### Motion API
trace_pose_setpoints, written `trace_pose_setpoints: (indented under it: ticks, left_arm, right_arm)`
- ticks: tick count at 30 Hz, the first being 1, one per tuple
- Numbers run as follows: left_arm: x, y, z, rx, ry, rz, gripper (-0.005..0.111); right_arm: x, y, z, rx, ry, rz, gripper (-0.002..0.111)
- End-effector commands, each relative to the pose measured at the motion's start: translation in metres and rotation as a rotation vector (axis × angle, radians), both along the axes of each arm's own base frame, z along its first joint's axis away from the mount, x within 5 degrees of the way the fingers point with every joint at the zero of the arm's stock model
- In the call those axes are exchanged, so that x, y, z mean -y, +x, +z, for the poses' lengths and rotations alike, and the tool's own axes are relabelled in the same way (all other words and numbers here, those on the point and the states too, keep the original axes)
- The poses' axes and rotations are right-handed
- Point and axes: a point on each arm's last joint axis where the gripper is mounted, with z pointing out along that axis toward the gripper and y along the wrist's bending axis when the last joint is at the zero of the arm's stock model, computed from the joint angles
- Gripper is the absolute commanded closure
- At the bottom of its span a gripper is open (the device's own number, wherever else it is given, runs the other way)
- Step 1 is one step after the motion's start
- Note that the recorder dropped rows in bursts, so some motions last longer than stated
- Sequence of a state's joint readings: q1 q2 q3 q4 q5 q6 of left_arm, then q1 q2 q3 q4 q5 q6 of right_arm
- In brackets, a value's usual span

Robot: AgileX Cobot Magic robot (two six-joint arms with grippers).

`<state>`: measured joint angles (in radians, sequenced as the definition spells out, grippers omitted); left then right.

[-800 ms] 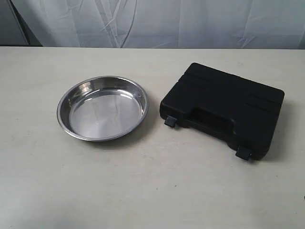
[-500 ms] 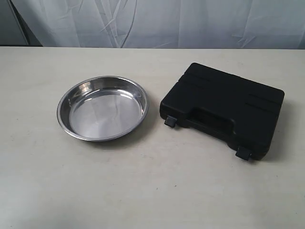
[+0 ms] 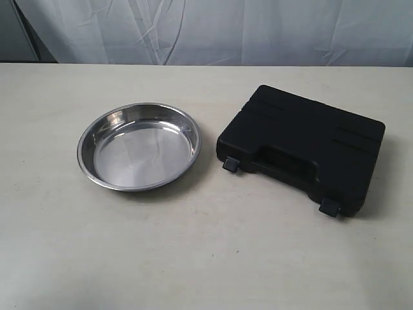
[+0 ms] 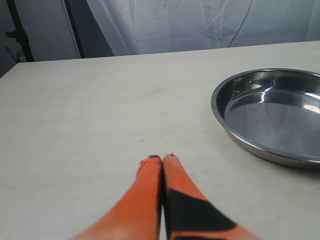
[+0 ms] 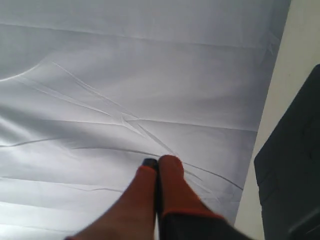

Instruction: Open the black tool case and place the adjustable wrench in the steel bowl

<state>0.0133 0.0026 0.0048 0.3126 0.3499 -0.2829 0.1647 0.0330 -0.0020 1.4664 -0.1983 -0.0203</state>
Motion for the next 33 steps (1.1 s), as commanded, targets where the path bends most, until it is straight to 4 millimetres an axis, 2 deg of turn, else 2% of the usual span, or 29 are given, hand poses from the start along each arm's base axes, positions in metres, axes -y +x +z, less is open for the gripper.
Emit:
trace_pose_setpoints:
  ticks: [1, 2, 4, 6, 8, 10, 15, 19, 22, 26, 33]
  left_arm:
    - [0.000, 0.000, 0.002, 0.014, 0.005, 0.003, 0.107]
    - [0.000, 0.000, 0.002, 0.014, 0.005, 0.003, 0.107]
    - [0.000, 0.000, 0.002, 0.014, 0.005, 0.003, 0.107]
    - [0.000, 0.000, 0.002, 0.014, 0.005, 0.003, 0.107]
    - [0.000, 0.000, 0.002, 0.014, 0.005, 0.003, 0.107]
    - [0.000, 0.000, 0.002, 0.014, 0.005, 0.003, 0.107]
    - [0.000, 0.000, 0.002, 0.014, 0.005, 0.003, 0.107]
    - [0.000, 0.000, 0.002, 0.014, 0.005, 0.003, 0.107]
    - [0.000, 0.000, 0.002, 0.014, 0.005, 0.003, 0.107]
    - [0.000, 0.000, 0.002, 0.014, 0.005, 0.003, 0.107]
    - [0.000, 0.000, 0.002, 0.014, 0.005, 0.003, 0.107]
  right_arm:
    - [0.007, -0.006, 0.032, 0.128, -0.195, -0.097, 0.109]
    - [0.009, -0.009, 0.045, 0.180, -0.304, -0.143, 0.109]
    - [0.008, -0.014, 0.079, 0.304, -0.650, -0.260, 0.109]
    - [0.000, -0.010, 0.101, 0.334, -0.999, -0.280, 0.109]
    - [-0.010, 0.007, 0.115, 0.263, -1.189, -0.183, 0.109]
    - [-0.021, 0.038, 0.117, 0.121, -1.295, -0.007, 0.109]
    - [-0.048, 0.130, 0.100, -0.287, -1.511, 0.541, 0.109]
    - [-0.072, 0.201, 0.077, -0.605, -1.471, 1.059, 0.109]
    - [-0.102, 0.243, 0.061, -0.648, -1.428, 1.334, 0.109]
    - [-0.135, 0.267, 0.034, -0.684, -1.460, 1.509, 0.109]
    - [-0.160, 0.269, -0.012, -0.808, -1.467, 1.676, 0.108]
